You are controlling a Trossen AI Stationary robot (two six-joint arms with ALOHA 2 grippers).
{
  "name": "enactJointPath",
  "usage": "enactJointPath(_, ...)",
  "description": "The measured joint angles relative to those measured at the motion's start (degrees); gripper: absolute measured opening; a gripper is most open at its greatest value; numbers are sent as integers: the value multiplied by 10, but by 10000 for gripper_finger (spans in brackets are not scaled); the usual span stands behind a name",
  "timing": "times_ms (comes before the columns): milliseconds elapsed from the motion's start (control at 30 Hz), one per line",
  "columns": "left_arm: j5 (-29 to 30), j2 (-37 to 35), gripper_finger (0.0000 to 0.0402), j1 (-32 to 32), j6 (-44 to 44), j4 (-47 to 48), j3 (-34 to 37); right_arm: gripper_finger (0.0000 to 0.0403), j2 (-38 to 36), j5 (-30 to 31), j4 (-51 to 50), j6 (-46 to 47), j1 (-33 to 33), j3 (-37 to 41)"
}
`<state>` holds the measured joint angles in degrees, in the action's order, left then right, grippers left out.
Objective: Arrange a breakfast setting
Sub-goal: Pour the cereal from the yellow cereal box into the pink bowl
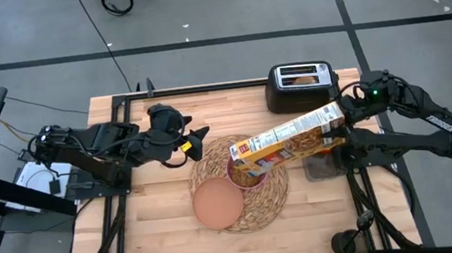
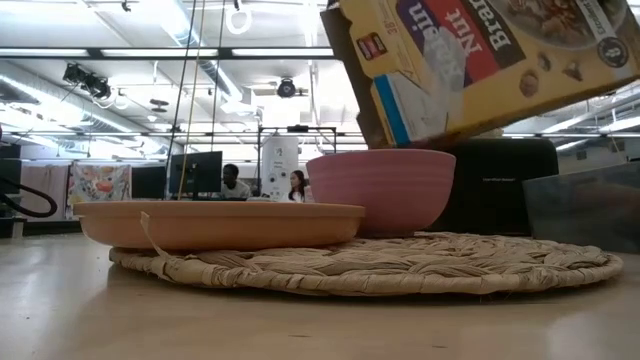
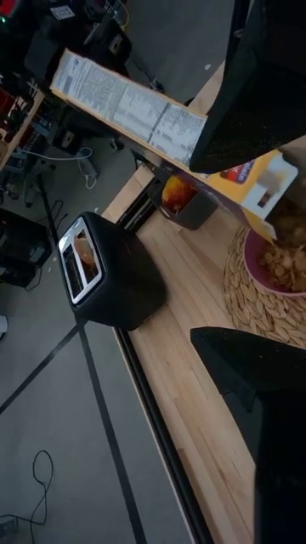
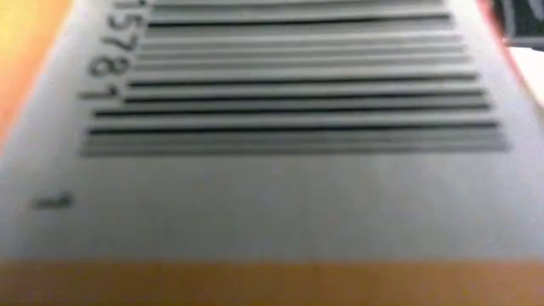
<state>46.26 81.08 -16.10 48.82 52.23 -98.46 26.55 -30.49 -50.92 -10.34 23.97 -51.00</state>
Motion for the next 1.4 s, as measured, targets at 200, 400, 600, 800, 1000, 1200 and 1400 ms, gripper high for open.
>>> enactJointPath(200,0,0,315,0,0,1,0,241,-23,7,-15,3,0,0)
enactJointPath(400,0,0,315,0,0,1,0,241,-44,23,-27,16,0,0)
enactJointPath(600,0,0,315,0,0,2,0,241,-64,27,-38,33,0,-4)
enactJointPath(800,-10,0,315,0,0,2,0,241,-83,33,-40,56,0,-14)
enactJointPath(1000,-10,0,315,0,-3,-15,0,241,-91,27,-41,69,0,-15)
enactJointPath(1200,-9,-2,315,0,-57,-89,0,241,-91,9,-35,77,0,-16)
enactJointPath(1400,-9,-15,315,0,-139,-190,-1,241,-90,19,-36,78,0,-40)
